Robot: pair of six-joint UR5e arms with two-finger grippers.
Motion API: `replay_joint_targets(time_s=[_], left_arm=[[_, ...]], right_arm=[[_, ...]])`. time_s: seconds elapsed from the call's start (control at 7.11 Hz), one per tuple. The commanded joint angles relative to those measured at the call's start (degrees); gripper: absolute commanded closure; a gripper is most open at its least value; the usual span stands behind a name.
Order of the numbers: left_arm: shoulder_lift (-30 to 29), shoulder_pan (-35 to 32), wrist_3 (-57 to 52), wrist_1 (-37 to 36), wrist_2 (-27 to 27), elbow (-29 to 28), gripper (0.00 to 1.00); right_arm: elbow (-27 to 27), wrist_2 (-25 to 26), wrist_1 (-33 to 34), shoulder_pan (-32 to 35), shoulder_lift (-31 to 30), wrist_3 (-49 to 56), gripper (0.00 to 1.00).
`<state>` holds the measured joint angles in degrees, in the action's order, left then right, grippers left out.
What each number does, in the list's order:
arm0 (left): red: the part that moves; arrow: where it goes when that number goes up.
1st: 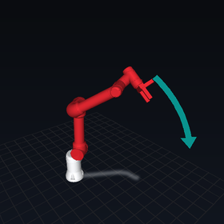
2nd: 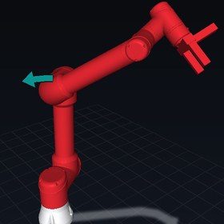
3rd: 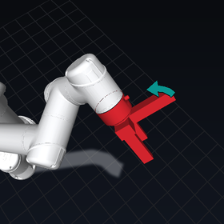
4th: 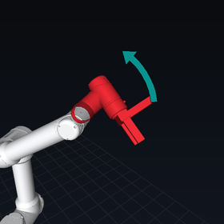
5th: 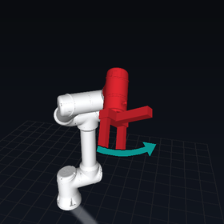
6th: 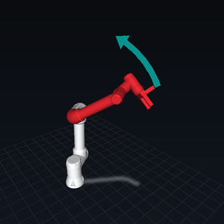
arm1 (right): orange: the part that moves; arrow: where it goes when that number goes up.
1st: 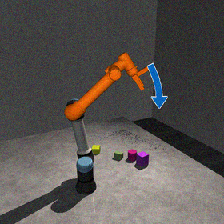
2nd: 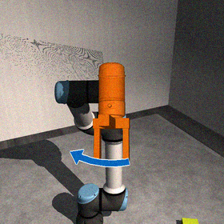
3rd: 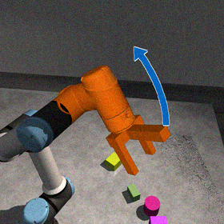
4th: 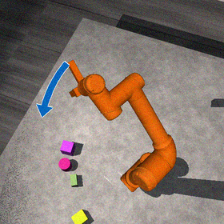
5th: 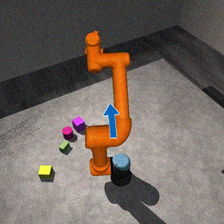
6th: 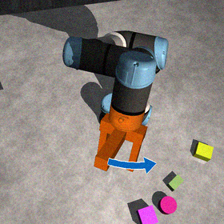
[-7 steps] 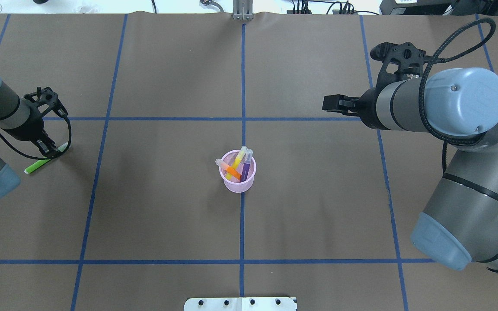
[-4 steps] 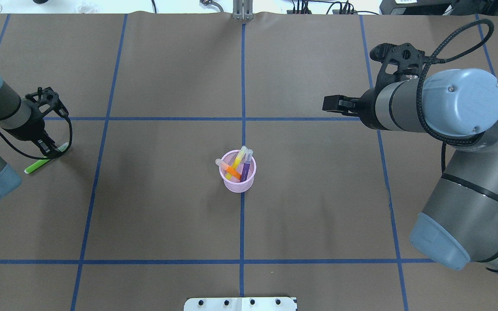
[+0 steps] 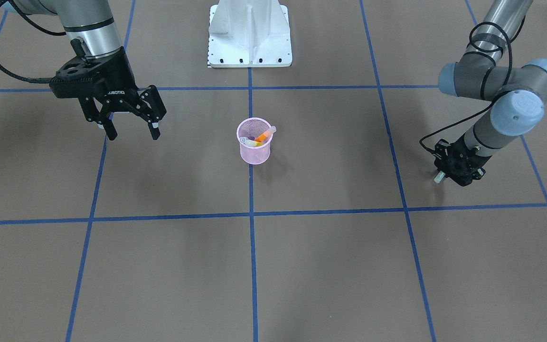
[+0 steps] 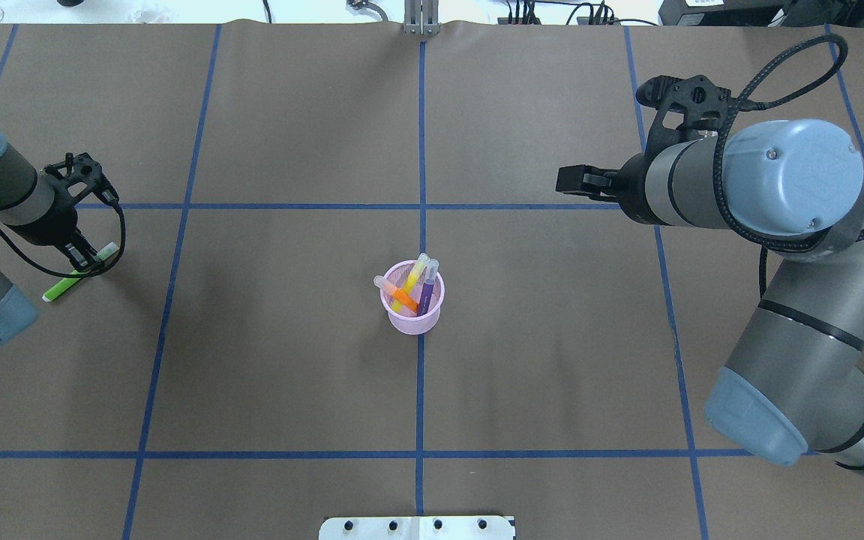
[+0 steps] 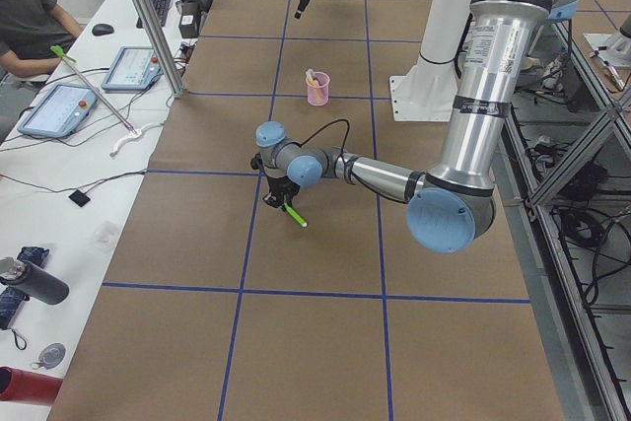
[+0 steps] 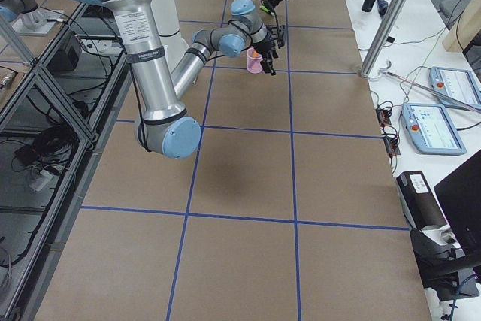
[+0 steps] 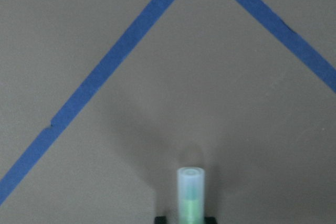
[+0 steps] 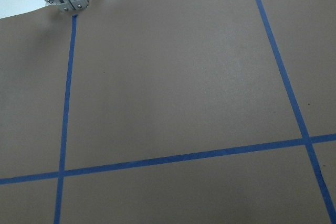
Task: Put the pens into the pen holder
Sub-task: 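Grasp the green marker with the left gripper and lift it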
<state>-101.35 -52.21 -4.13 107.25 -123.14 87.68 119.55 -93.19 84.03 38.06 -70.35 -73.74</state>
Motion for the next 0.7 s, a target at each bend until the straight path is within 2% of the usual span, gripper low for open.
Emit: replay_joint_targets(time_s=[0.0,0.14,0.28,0.42,0.56], left_arm=[[-0.5,-0.1,-0.1,-1.2,-0.5,1.1,1.0],[-2.6,-0.3,0.8,-5.7,-3.4,4.5,1.0],[-4.1,0.0,9.1,-5.9,-3.0,9.6,1.0],[-9.1,0.4,19.9,-5.8,2.0,12.0,1.0],[-9.7,7.1,29.1,-5.9,10.3,17.8,1.0]], right_arm=[[-0.1,-0.1,0.0,0.0,0.1,0.0,0.01],[0.1,-0.4,0.0,0.2,0.0,0.0,0.01],[0.2,-0.6,-0.1,0.3,-0.2,0.0,0.01],[0.2,-0.6,-0.2,0.4,-0.6,0.0,0.01],[0.2,-0.6,-0.2,0.5,-0.9,0.0,0.01]])
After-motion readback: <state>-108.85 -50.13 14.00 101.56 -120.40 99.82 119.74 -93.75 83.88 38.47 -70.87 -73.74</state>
